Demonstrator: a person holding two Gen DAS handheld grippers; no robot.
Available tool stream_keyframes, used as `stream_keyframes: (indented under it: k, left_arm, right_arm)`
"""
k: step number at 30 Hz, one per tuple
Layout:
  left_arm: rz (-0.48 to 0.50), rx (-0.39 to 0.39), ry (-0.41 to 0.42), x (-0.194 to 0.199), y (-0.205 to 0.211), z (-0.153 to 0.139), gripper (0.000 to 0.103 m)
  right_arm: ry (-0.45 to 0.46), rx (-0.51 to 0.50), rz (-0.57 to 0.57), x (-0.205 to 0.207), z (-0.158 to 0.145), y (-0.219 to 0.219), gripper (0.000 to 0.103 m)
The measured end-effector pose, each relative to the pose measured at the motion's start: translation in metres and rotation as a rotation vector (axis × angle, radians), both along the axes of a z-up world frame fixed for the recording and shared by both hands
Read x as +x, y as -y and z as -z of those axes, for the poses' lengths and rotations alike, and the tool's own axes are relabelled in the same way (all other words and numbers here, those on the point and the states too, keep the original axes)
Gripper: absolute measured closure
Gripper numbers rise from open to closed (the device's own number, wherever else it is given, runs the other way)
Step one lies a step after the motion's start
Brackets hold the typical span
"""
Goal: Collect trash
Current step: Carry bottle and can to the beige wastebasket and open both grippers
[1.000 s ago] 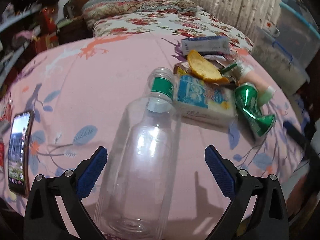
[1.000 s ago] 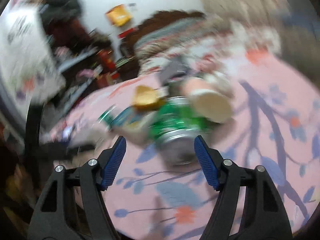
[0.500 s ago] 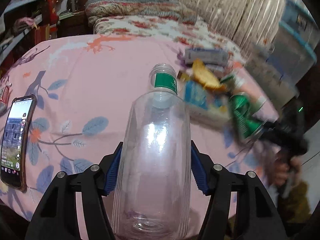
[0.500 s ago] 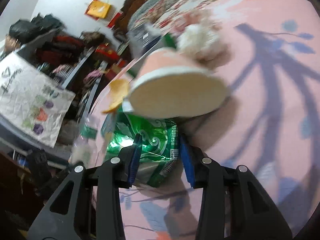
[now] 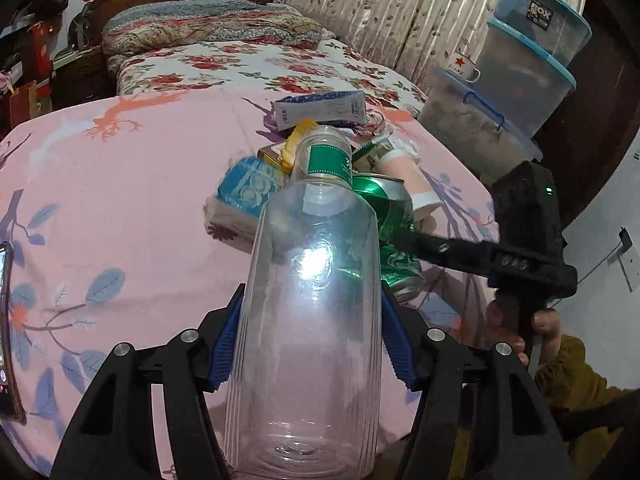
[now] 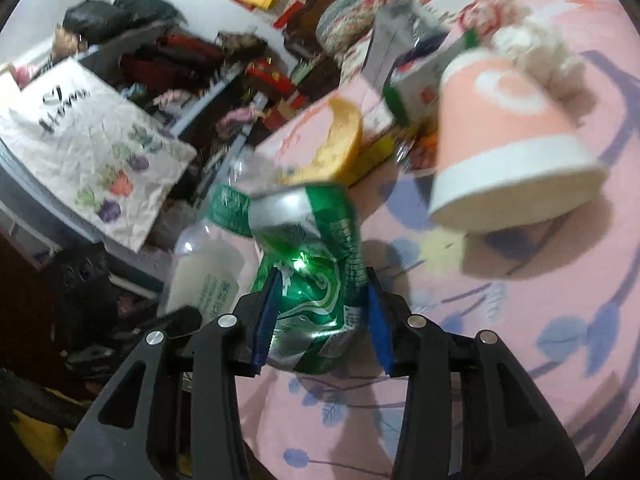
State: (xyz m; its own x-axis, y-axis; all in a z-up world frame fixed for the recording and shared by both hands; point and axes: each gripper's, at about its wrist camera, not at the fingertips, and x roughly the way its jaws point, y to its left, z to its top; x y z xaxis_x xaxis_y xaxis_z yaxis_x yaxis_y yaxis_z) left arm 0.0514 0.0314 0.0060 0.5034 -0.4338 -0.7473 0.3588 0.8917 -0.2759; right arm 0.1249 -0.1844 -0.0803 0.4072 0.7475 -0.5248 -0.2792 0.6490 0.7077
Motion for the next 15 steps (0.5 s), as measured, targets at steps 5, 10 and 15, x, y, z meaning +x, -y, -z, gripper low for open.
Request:
stream_keyframes:
  k: [5, 10, 15]
  left_arm:
    - [0.019, 0.007, -0.021, -0.001, 0.0, 0.007, 0.045]
    - [0.017, -0.021, 0.058, -0.002, 0.002, -0.025, 0.045]
    - [0.15, -0.02, 0.033, 0.02, 0.058, -0.046, 0.045]
  right_arm:
    - [0.015, 0.061, -0.064, -0.002, -0.001, -0.018, 0.087]
    - [0.082, 0.114, -0.002, -0.019, -0.024, 0.007, 0.088]
    - [0.116, 0.076, 0.196, -0.033, -0.029, 0.082, 0.088]
